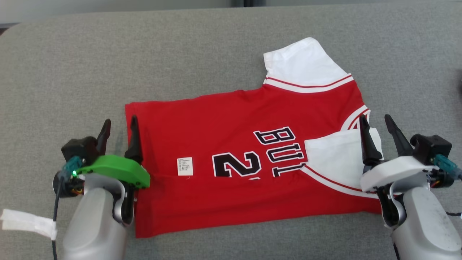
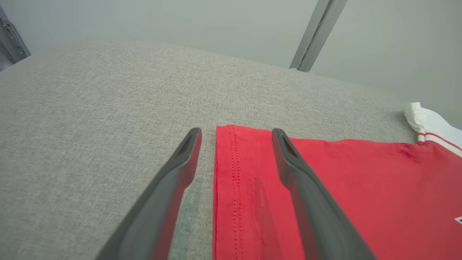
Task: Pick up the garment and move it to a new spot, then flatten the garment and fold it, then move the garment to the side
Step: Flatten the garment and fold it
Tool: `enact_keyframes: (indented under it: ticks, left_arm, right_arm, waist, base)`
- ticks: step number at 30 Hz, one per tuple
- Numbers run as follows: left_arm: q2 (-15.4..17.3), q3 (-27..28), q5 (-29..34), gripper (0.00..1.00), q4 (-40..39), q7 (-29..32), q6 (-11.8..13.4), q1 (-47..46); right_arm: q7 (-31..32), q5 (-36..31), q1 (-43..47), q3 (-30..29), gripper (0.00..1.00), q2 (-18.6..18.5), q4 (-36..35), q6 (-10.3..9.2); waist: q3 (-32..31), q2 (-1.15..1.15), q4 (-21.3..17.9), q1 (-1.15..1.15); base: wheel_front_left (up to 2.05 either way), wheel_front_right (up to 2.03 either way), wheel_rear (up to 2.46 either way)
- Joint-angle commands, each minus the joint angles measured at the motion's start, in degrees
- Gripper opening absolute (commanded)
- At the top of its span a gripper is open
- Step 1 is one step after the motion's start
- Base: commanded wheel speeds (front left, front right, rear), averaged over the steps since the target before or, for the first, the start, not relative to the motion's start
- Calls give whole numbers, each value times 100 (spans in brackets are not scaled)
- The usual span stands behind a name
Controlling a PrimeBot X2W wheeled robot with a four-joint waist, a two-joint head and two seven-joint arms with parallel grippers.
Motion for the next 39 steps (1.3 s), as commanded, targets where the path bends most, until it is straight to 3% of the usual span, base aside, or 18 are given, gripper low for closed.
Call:
enact_keyframes:
  ticks: [1,10,13,14,21,32,39]
  left_arm:
    - [65,-46,-36,100,244,21,-27,-307]
    - [340,-274,-46,99,1509,30,-57,-1386]
    - [303,-353,-73,31,1886,76,-61,-1575]
    - [292,-387,-58,0,2000,70,-62,-1592]
    - [190,-641,-58,0,2122,28,-60,-1786]
    - [54,-793,-86,0,910,4,-57,-1709]
    - [-51,-1017,-182,0,631,3,-58,-1724]
  right_arm:
    - [23,-51,-174,30,100,-16,45,-10]
    - [134,-268,-909,358,100,-72,247,-10]
    - [180,-326,-1133,481,100,-115,307,-10]
    - [205,-353,-1207,525,100,-142,336,-10]
    - [726,-508,-1934,535,100,-363,616,-10]
    - [1820,-1094,-3593,81,100,-535,1784,-10]
    - [2006,-1410,-4234,-304,100,-514,2576,-10]
  waist:
    - [327,0,-83,0]
    - [717,0,-186,0]
    - [785,0,-166,0]
    - [798,0,-151,0]
    - [883,0,81,0]
    - [1168,0,716,0]
    - [1359,0,963,0]
  base:
    - [0,0,0]
    - [0,0,0]
    - [0,0,0]
    - [0,0,0]
    - [0,0,0]
    - [0,0,0]
    - [0,0,0]
